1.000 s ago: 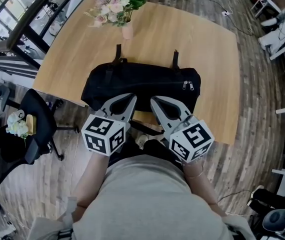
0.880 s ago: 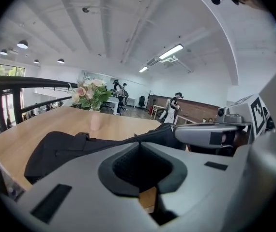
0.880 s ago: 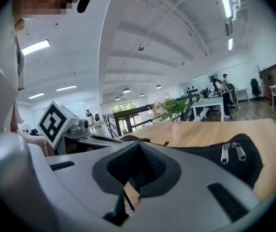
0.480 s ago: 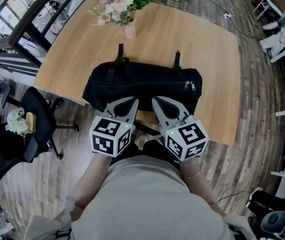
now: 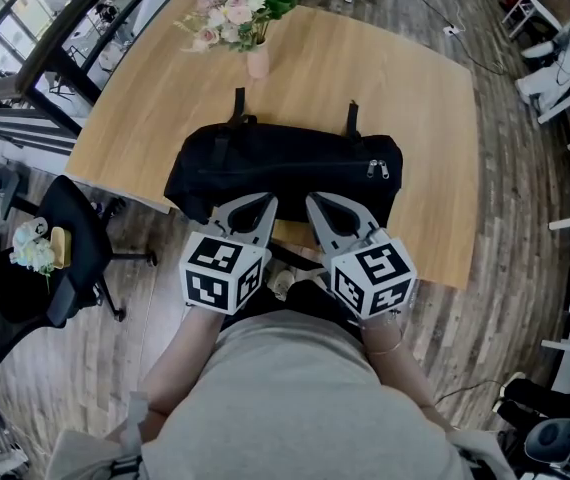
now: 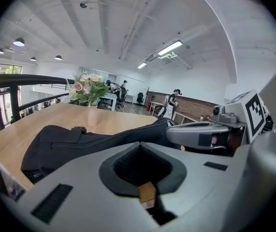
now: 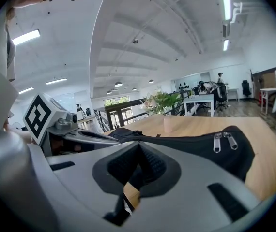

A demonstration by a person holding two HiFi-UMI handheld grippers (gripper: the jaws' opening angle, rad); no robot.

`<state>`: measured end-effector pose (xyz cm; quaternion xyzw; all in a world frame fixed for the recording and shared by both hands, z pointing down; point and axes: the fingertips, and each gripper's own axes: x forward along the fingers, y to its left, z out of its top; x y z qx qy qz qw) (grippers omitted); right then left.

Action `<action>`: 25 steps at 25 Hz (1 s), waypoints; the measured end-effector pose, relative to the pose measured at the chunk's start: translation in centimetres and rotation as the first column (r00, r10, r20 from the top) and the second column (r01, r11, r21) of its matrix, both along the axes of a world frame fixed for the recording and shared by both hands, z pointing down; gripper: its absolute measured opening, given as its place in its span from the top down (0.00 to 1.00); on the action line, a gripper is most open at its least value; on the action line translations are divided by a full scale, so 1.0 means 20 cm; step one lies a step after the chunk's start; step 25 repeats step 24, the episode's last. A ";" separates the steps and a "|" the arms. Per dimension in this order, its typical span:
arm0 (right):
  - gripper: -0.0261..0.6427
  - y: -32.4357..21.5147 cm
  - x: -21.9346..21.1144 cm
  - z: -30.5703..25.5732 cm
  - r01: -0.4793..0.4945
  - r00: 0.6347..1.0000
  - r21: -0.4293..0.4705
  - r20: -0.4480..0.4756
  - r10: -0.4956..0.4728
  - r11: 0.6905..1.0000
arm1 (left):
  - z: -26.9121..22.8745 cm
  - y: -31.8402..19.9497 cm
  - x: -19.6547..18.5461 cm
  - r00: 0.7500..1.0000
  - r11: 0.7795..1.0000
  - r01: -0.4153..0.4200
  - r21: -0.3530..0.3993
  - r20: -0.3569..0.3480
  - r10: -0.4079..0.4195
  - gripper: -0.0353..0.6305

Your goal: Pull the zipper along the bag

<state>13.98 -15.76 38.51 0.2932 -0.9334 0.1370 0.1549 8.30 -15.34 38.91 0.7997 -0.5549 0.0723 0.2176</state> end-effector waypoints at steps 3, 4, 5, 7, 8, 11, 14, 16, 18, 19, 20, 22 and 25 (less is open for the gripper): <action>0.95 0.00 0.01 0.00 -0.003 1.000 -0.005 0.008 0.003 1.000 | -0.01 0.00 0.01 1.000 1.000 -0.001 0.005 0.000 0.001 0.92; 0.95 0.00 0.01 0.00 -0.003 1.000 -0.005 0.010 0.003 1.000 | -0.01 0.01 0.01 1.000 1.000 -0.003 0.006 0.000 0.003 0.92; 0.95 0.01 0.00 0.00 -0.003 1.000 -0.005 0.011 0.003 1.000 | 0.00 0.01 0.01 1.000 1.000 -0.005 0.006 0.001 0.005 0.92; 0.95 0.02 -0.01 0.00 0.000 1.000 -0.002 0.011 0.000 1.000 | 0.00 0.01 0.02 1.000 1.000 -0.011 0.002 -0.003 0.011 0.92; 0.95 0.03 -0.01 0.00 0.003 1.000 -0.001 0.010 -0.003 1.000 | 0.00 0.01 0.02 1.000 1.000 -0.014 -0.001 -0.006 0.014 0.92; 0.95 0.03 -0.01 0.00 0.003 1.000 0.002 0.007 -0.003 1.000 | 0.01 0.02 0.05 1.000 1.000 -0.025 -0.008 -0.009 0.025 0.92; 0.95 0.02 0.00 0.00 -0.007 1.000 0.005 0.008 0.007 1.000 | 0.01 0.02 0.06 0.999 0.999 -0.033 -0.009 -0.006 0.033 0.92; 0.95 0.02 0.00 0.00 -0.009 1.000 0.009 0.004 0.009 1.000 | 0.01 0.02 0.06 0.999 0.999 -0.031 -0.008 -0.006 0.031 0.92; 0.95 0.02 0.01 0.00 -0.008 1.000 0.016 -0.003 0.008 1.000 | 0.01 0.02 0.06 1.000 1.000 -0.029 -0.009 -0.005 0.029 0.92; 0.95 0.02 0.01 0.00 -0.007 1.000 0.018 -0.005 0.007 1.000 | 0.01 0.02 0.06 1.000 1.000 -0.028 -0.010 -0.006 0.028 0.92; 0.95 0.02 0.01 0.00 -0.006 1.000 0.020 -0.005 0.006 1.000 | 0.01 0.02 0.06 1.000 1.000 -0.027 -0.013 -0.008 0.027 0.92; 0.95 0.02 0.01 0.00 -0.005 1.000 0.019 -0.004 0.005 1.000 | 0.01 0.02 0.06 0.999 0.999 -0.029 -0.016 -0.014 0.028 0.92; 0.95 0.02 0.01 0.00 -0.004 1.000 0.017 -0.005 0.004 1.000 | 0.01 0.02 0.06 0.999 0.999 -0.031 -0.018 -0.020 0.031 0.92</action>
